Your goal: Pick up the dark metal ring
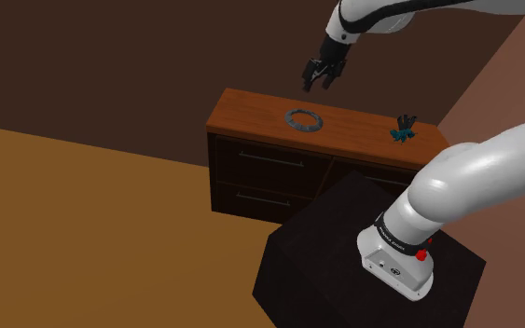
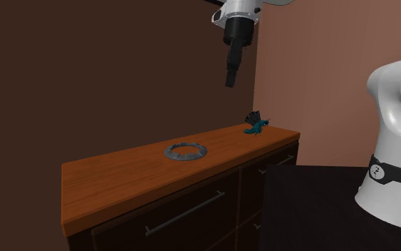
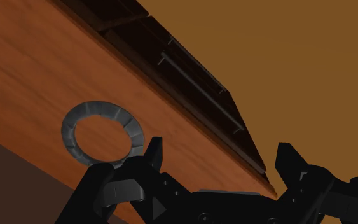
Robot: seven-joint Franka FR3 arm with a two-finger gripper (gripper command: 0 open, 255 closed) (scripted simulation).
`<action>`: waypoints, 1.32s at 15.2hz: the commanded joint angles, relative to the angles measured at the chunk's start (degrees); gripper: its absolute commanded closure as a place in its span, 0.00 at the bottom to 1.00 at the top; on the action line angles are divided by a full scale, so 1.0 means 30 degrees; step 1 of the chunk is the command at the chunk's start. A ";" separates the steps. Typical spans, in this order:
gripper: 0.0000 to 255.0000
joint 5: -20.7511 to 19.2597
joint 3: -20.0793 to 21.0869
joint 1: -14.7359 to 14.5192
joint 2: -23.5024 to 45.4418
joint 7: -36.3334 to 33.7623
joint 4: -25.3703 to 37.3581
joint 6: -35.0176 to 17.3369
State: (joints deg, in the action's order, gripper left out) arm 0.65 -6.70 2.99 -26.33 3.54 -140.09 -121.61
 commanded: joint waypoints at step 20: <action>0.00 0.4185 -0.1749 0.1501 1.4917 0.5343 0.6344 -0.8393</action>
State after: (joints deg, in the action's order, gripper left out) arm 12.22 -12.16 6.86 15.93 18.62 -122.80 -146.08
